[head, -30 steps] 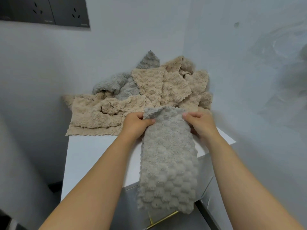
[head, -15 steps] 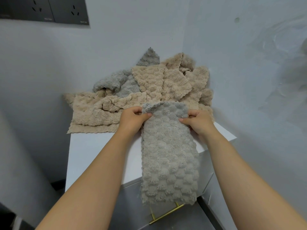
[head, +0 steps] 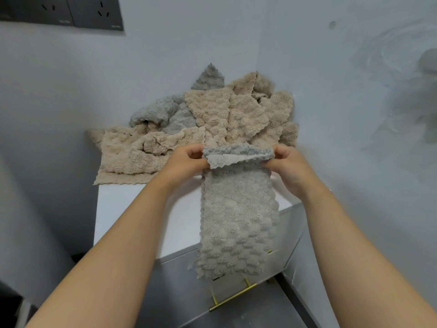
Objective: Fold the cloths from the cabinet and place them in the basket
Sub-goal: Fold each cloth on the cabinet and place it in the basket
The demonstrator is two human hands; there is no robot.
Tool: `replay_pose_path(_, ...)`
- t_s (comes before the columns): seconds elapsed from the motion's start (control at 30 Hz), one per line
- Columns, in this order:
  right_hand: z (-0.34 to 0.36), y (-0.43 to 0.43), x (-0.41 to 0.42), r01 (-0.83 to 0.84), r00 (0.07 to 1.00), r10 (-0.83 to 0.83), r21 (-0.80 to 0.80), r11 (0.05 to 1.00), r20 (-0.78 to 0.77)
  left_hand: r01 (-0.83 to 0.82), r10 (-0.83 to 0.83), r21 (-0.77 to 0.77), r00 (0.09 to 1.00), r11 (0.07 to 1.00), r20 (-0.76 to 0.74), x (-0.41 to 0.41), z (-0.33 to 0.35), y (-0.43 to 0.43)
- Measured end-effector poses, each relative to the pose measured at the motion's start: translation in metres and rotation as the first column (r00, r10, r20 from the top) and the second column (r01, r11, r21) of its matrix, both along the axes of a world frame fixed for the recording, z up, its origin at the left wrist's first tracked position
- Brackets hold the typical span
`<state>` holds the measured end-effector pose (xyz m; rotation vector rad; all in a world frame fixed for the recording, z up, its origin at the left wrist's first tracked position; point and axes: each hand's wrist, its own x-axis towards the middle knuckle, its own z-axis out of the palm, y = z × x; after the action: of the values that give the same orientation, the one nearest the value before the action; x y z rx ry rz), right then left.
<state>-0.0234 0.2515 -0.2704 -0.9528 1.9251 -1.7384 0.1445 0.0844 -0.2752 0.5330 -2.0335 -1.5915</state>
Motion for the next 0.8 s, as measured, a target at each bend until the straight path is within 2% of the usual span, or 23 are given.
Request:
replay_pose_path(0.1, -0.001, 0.008, 0.009, -0.008, 0.999, 0.010, 0.058, 0.998, -0.041, 0.109, -0.102, -0.117, 0.993, 0.987, 0.061, 0.011, 0.007, -0.002)
replay_pose_path(0.2, -0.002, 0.014, 0.018, -0.026, 0.992, 0.047, 0.183, 0.983, -0.114, 0.182, -0.156, -0.179, 0.976, 0.967, 0.152, 0.021, 0.016, 0.001)
replay_pose_path(0.3, 0.000, 0.018, 0.022, 0.011, 0.969, 0.060, 0.284, 0.959, -0.240, 0.260, -0.140, -0.339, 0.930, 0.904, 0.340, 0.028, 0.022, 0.002)
replay_pose_path(0.43, 0.002, 0.024, 0.025, 0.034, 0.947, 0.082, 0.348, 0.937, -0.311, 0.319, -0.088, -0.459, 0.886, 0.829, 0.455, 0.029, 0.024, 0.001)
replay_pose_path(0.5, 0.002, 0.029, 0.026, 0.027, 0.937, 0.126, 0.427, 0.904, -0.326, 0.372, -0.023, -0.538, 0.837, 0.756, 0.546, 0.029, 0.025, 0.001)
replay_pose_path(0.57, 0.004, 0.033, 0.028, -0.007, 0.932, 0.187, 0.502, 0.865, -0.310, 0.419, 0.012, -0.542, 0.783, 0.728, 0.621, 0.029, 0.027, 0.000)
replay_pose_path(0.63, 0.008, 0.035, 0.028, -0.029, 0.941, 0.194, 0.507, 0.861, -0.276, 0.418, -0.001, -0.487, 0.760, 0.766, 0.650, 0.029, 0.030, 0.003)
replay_pose_path(0.7, 0.011, 0.033, 0.029, 0.007, 0.951, 0.145, 0.489, 0.872, -0.272, 0.371, 0.008, -0.458, 0.769, 0.808, 0.639, 0.025, 0.031, 0.004)
replay_pose_path(0.8, 0.009, 0.029, 0.032, 0.038, 0.940, 0.128, 0.469, 0.882, -0.317, 0.319, 0.085, -0.520, 0.787, 0.792, 0.611, 0.016, 0.029, 0.011)
